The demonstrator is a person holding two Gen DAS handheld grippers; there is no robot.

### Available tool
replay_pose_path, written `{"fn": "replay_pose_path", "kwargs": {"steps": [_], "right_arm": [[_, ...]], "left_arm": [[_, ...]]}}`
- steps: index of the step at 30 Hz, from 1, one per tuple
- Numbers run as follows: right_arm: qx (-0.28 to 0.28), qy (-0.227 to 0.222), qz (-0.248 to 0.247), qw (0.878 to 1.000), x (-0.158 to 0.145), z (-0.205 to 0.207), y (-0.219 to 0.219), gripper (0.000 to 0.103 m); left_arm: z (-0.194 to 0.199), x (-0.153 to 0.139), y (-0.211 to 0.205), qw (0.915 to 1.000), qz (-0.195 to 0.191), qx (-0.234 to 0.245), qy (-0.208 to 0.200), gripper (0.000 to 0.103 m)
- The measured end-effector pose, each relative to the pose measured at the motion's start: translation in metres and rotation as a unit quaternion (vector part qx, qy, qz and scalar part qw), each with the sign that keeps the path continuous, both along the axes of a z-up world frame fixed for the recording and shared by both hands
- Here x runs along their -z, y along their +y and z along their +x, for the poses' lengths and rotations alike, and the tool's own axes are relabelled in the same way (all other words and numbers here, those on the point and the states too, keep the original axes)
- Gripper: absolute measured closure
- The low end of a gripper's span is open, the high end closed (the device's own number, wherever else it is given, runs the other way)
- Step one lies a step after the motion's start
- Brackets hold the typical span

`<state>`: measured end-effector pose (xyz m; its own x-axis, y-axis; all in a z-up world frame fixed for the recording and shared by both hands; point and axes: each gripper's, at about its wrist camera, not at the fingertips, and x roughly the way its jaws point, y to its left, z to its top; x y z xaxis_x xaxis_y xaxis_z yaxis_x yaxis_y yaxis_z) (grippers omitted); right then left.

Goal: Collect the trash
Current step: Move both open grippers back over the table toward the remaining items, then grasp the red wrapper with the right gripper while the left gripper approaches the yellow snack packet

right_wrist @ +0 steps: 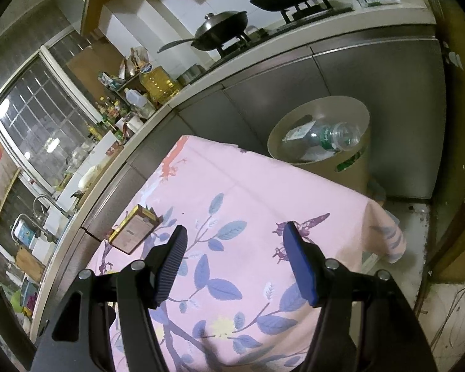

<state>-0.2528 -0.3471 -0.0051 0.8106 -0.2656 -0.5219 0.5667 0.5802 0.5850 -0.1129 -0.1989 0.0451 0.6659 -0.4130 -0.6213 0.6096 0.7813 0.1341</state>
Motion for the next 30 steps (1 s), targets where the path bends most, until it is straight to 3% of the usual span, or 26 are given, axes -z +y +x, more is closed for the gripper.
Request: {"fn": "replay_pose_path", "kwargs": {"steps": [12, 21, 27, 30], "right_arm": [[0.003, 0.014, 0.011, 1.0, 0.015, 0.004, -0.004, 0.041], [-0.017, 0.023, 0.002, 1.0, 0.015, 0.02, 0.003, 0.041], [-0.077, 0.042, -0.01, 0.996, 0.017, 0.058, 0.019, 0.041], [-0.128, 0.057, -0.017, 0.99, 0.018, 0.091, 0.032, 0.041]], "left_arm": [[0.006, 0.016, -0.005, 0.9998, 0.012, 0.005, 0.016, 0.006], [0.017, 0.019, 0.008, 0.9993, -0.004, 0.003, 0.036, 0.006], [0.045, 0.022, 0.054, 0.9986, -0.019, -0.032, 0.039, 0.006], [0.073, 0.03, 0.09, 0.9964, -0.001, -0.08, 0.027, 0.006]]}}
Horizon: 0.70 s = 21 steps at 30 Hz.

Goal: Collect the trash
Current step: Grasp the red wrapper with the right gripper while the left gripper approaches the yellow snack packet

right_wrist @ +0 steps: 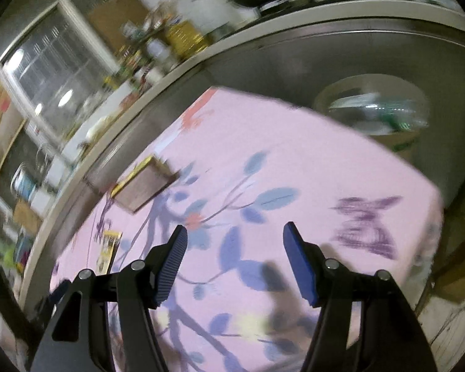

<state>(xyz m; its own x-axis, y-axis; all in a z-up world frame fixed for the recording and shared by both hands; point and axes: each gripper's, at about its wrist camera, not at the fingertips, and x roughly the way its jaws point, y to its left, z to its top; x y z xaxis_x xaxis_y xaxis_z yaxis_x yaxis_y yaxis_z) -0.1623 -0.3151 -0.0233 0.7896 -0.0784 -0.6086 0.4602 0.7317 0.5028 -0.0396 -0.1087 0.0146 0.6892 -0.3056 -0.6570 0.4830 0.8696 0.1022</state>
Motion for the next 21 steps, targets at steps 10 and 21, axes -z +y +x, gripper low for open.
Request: {"fn": "replay_pose_path", "kwargs": {"steps": [10, 21], "right_arm": [[-0.238, 0.013, -0.171, 0.956, -0.066, 0.178, 0.076, 0.041], [-0.381, 0.147, -0.232, 0.883, -0.032, 0.323, 0.126, 0.087]], "left_arm": [[0.062, 0.021, 0.015, 0.9923, 0.093, -0.054, -0.061, 0.006], [0.116, 0.044, 0.01, 0.9985, 0.043, -0.006, 0.034, 0.052]]}}
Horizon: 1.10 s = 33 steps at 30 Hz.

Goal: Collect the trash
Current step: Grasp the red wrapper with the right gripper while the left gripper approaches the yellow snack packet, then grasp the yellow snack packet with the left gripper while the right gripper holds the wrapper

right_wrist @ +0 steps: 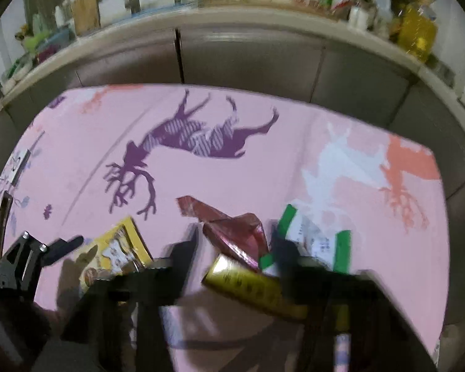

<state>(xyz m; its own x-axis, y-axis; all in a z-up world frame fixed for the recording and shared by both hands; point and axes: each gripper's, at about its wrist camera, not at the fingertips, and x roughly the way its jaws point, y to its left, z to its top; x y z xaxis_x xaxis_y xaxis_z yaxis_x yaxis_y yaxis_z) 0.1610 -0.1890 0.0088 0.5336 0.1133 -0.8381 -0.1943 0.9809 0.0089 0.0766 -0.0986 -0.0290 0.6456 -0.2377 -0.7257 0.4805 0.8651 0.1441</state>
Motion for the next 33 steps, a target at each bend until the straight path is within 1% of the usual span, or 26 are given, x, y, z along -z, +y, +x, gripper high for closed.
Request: {"fn": "replay_pose_path", "kwargs": {"steps": [1, 2, 3, 4, 5, 6, 7, 8, 11, 12, 15, 17, 20, 22, 24, 25, 26, 27, 28, 29, 30, 31, 33], "right_arm": [[-0.001, 0.001, 0.009, 1.0, 0.001, 0.002, -0.002, 0.093], [-0.003, -0.002, 0.021, 1.0, -0.001, 0.002, -0.003, 0.1], [-0.003, -0.009, 0.028, 1.0, -0.004, -0.001, -0.001, 0.101], [-0.001, -0.02, 0.039, 0.999, -0.01, -0.007, -0.001, 0.101], [-0.001, -0.032, 0.059, 0.998, -0.017, -0.013, -0.001, 0.101], [-0.003, -0.05, 0.098, 0.994, -0.027, -0.024, -0.004, 0.101], [-0.004, -0.06, 0.118, 0.991, -0.033, -0.029, -0.005, 0.101], [-0.007, -0.074, 0.153, 0.985, -0.042, -0.042, -0.007, 0.101], [-0.01, -0.092, 0.213, 0.973, -0.053, -0.069, -0.013, 0.101], [-0.01, -0.095, 0.237, 0.967, -0.055, -0.082, -0.016, 0.101], [-0.006, -0.1, 0.289, 0.952, -0.052, -0.114, -0.026, 0.101], [0.006, -0.103, 0.307, 0.946, -0.048, -0.134, -0.036, 0.101], [0.047, -0.112, 0.316, 0.941, -0.035, -0.168, -0.06, 0.101], [0.068, -0.113, 0.324, 0.937, -0.028, -0.184, -0.076, 0.101], [0.09, -0.119, 0.331, 0.932, -0.025, -0.203, -0.097, 0.101], [0.099, -0.121, 0.335, 0.929, -0.022, -0.212, -0.106, 0.101], [0.106, -0.122, 0.338, 0.927, -0.021, -0.218, -0.113, 0.101], [0.112, -0.123, 0.339, 0.926, -0.019, -0.224, -0.12, 0.101], [0.116, -0.124, 0.338, 0.926, -0.017, -0.228, -0.123, 0.101], [0.119, -0.124, 0.339, 0.925, -0.015, -0.232, -0.126, 0.101], [0.123, -0.123, 0.343, 0.923, -0.011, -0.236, -0.129, 0.101], [0.125, -0.122, 0.345, 0.922, -0.009, -0.24, -0.13, 0.101], [0.129, -0.119, 0.352, 0.919, -0.003, -0.241, -0.132, 0.101]], "left_arm": [[0.003, 0.001, 0.003, 0.9996, -0.021, 0.005, 0.016, 0.06], [0.007, 0.001, 0.008, 0.9988, -0.039, 0.006, 0.028, 0.073], [0.01, 0.001, 0.013, 0.9982, -0.049, 0.002, 0.035, 0.081], [0.012, 0.001, 0.018, 0.9975, -0.058, -0.003, 0.041, 0.084], [0.014, 0.001, 0.024, 0.9961, -0.072, -0.004, 0.051, 0.092], [0.015, 0.001, 0.031, 0.9936, -0.092, -0.002, 0.064, 0.094], [0.016, 0.001, 0.037, 0.9912, -0.109, -0.004, 0.075, 0.095], [0.016, 0.0, 0.042, 0.9897, -0.118, -0.007, 0.081, 0.096], [0.011, -0.004, 0.057, 0.9846, -0.147, -0.009, 0.094, 0.099], [0.007, -0.008, 0.063, 0.9814, -0.165, -0.008, 0.099, 0.1], [-0.001, -0.018, 0.07, 0.9739, -0.199, 0.003, 0.109, 0.102], [-0.009, -0.026, 0.07, 0.9691, -0.217, 0.017, 0.116, 0.102], [-0.019, -0.035, 0.057, 0.9697, -0.214, 0.035, 0.113, 0.102], [-0.027, -0.042, 0.049, 0.9696, -0.212, 0.047, 0.113, 0.102], [-0.031, -0.048, 0.046, 0.9768, -0.189, 0.038, 0.093, 0.101], [-0.03, -0.051, 0.048, 0.9823, -0.17, 0.017, 0.077, 0.101], [-0.024, -0.05, 0.054, 0.9854, -0.156, -0.006, 0.068, 0.101], [-0.019, -0.048, 0.059, 0.9859, -0.151, -0.018, 0.07, 0.086], [-0.004, -0.041, 0.068, 0.9843, -0.147, -0.035, 0.091, 0.072], [0.008, -0.034, 0.075, 0.9823, -0.149, -0.045, 0.104, 0.043], [0.02, -0.026, 0.082, 0.9805, -0.149, -0.06, 0.112, 0.033], [0.026, -0.021, 0.088, 0.9793, -0.149, -0.069, 0.118, 0.033], [0.039, -0.008, 0.094, 0.9745, -0.156, -0.064, 0.148, 0.032]]}}
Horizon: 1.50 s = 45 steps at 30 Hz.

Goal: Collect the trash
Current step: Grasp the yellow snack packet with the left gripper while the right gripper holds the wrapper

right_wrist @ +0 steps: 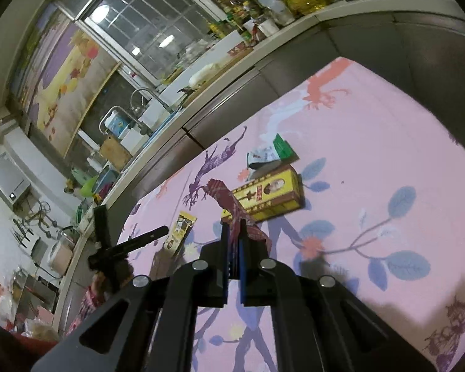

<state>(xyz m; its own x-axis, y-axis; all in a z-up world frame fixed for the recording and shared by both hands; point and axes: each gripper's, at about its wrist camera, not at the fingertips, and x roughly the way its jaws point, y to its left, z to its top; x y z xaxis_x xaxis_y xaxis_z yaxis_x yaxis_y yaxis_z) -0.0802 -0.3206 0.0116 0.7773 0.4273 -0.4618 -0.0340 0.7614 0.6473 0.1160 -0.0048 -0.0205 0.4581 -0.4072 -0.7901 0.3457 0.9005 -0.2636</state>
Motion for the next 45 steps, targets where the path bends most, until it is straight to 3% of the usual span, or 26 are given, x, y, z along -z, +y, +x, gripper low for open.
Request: {"fn": "replay_pose_path", "kwargs": {"steps": [1, 2, 3, 5, 6, 7, 8, 9, 11, 17, 21, 23, 26, 28, 30, 31, 38, 45], "right_arm": [[0.0, 0.002, 0.003, 1.0, 0.002, 0.001, 0.0, 0.101], [0.0, 0.003, 0.005, 1.0, 0.003, 0.002, 0.001, 0.101], [0.0, 0.005, 0.009, 1.0, 0.005, 0.005, 0.004, 0.101], [-0.001, 0.006, 0.015, 1.0, 0.007, 0.01, 0.009, 0.101], [-0.001, 0.006, 0.017, 1.0, 0.007, 0.01, 0.011, 0.101], [-0.003, 0.005, 0.017, 1.0, 0.006, 0.012, 0.014, 0.101], [-0.005, 0.005, 0.015, 1.0, 0.005, 0.014, 0.018, 0.101], [-0.006, 0.005, 0.014, 1.0, 0.004, 0.015, 0.021, 0.101], [-0.009, 0.005, 0.011, 1.0, 0.004, 0.015, 0.026, 0.101], [-0.01, -0.001, 0.006, 1.0, -0.001, 0.01, 0.029, 0.101], [-0.008, -0.004, 0.013, 1.0, 0.0, 0.005, 0.022, 0.101], [-0.008, -0.005, 0.018, 1.0, 0.001, 0.003, 0.02, 0.101], [-0.021, -0.001, 0.036, 0.999, 0.005, 0.003, 0.02, 0.101], [-0.027, 0.004, 0.039, 0.999, 0.008, 0.004, 0.024, 0.101], [-0.036, 0.011, 0.042, 0.998, 0.013, 0.005, 0.031, 0.101], [-0.041, 0.015, 0.045, 0.998, 0.014, 0.007, 0.036, 0.101], [-0.075, 0.041, 0.034, 0.996, 0.022, 0.031, 0.077, 0.101], [-0.107, 0.053, 0.016, 0.993, 0.023, 0.058, 0.109, 0.101]], "left_arm": [[0.005, 0.006, 0.0, 0.9998, -0.009, 0.01, 0.012, 0.029], [0.006, 0.01, -0.001, 0.9999, -0.003, 0.012, 0.012, 0.021], [0.007, 0.014, -0.004, 0.9999, 0.009, 0.012, 0.003, 0.019], [0.004, 0.018, -0.015, 0.9979, 0.046, 0.03, -0.035, 0.019], [0.002, 0.02, -0.019, 0.9964, 0.062, 0.032, -0.047, 0.024], [-0.002, 0.022, -0.024, 0.9943, 0.078, 0.035, -0.065, 0.031], [-0.007, 0.023, -0.028, 0.9915, 0.094, 0.038, -0.082, 0.046], [-0.012, 0.023, -0.032, 0.9899, 0.097, 0.047, -0.092, 0.066], [-0.013, 0.021, -0.029, 0.9934, 0.064, 0.062, -0.073, 0.103], [-0.031, 0.014, -0.029, 0.9958, -0.014, 0.079, -0.045, 0.103], [-0.053, -0.008, -0.029, 0.9924, -0.063, 0.088, -0.059, 0.103], [-0.06, -0.015, -0.031, 0.9913, -0.068, 0.091, -0.067, 0.103], [-0.055, -0.018, -0.035, 0.9932, -0.037, 0.088, -0.065, 0.103], [-0.038, -0.015, -0.036, 0.9944, -0.015, 0.093, -0.048, 0.091], [-0.021, -0.013, -0.031, 0.9945, 0.002, 0.093, -0.048, 0.049], [-0.011, -0.012, -0.029, 0.9942, 0.004, 0.095, -0.051, 0.042], [0.045, 0.006, -0.029, 0.9848, -0.065, 0.16, 0.018, 0.04], [0.052, 0.016, -0.031, 0.967, -0.13, 0.209, 0.065, 0.042]]}}
